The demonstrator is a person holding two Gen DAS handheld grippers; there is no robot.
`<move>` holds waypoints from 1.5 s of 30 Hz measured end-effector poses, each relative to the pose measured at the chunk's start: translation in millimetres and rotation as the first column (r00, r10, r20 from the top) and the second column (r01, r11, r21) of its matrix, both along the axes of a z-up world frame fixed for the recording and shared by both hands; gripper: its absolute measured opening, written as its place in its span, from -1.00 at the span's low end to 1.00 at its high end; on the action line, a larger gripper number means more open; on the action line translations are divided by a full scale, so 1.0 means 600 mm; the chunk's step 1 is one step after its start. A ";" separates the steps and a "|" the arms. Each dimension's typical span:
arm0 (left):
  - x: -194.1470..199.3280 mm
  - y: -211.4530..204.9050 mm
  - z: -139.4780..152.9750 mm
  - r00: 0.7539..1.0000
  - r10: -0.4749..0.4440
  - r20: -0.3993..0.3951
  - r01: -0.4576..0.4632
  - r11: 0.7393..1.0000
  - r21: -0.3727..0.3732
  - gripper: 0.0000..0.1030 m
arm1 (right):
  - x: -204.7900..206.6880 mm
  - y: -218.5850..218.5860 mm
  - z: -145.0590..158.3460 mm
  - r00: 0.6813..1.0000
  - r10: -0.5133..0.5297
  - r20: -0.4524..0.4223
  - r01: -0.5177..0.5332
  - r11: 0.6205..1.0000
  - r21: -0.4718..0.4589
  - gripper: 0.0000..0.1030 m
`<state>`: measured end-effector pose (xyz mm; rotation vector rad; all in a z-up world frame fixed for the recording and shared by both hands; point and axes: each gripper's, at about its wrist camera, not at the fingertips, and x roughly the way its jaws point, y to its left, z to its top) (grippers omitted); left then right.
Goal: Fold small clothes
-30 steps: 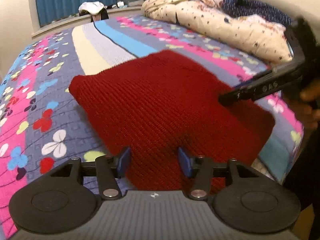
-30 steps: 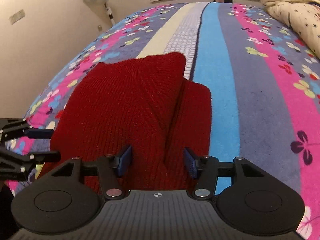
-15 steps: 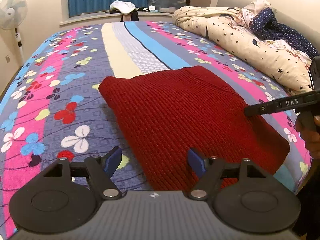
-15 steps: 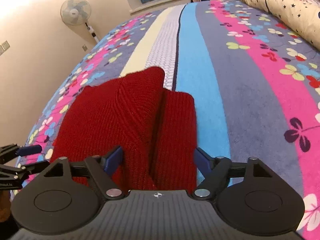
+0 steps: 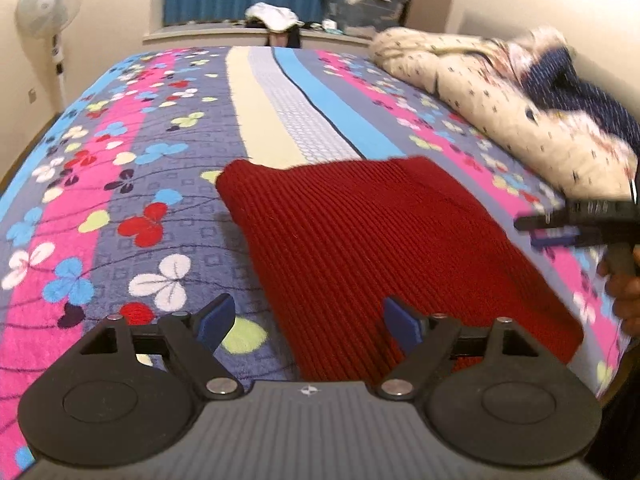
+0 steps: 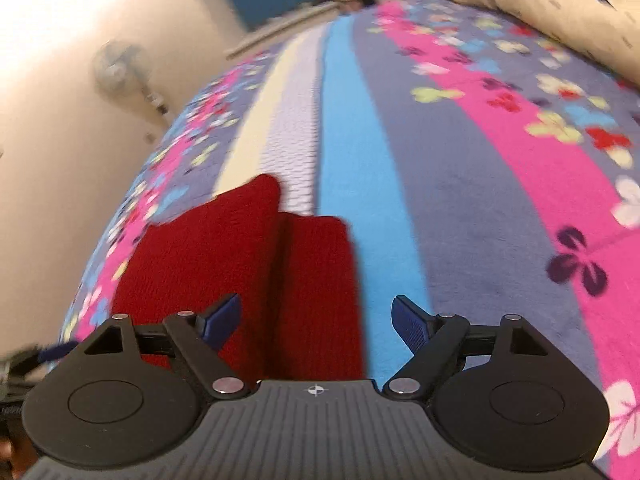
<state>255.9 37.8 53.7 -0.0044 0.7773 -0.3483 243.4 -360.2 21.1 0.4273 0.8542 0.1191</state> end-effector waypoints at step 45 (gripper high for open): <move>0.152 0.088 0.010 0.999 -0.030 0.034 0.026 0.991 0.129 0.47 | 0.160 0.166 -0.009 0.908 0.316 0.273 -0.363 0.921 0.142 0.34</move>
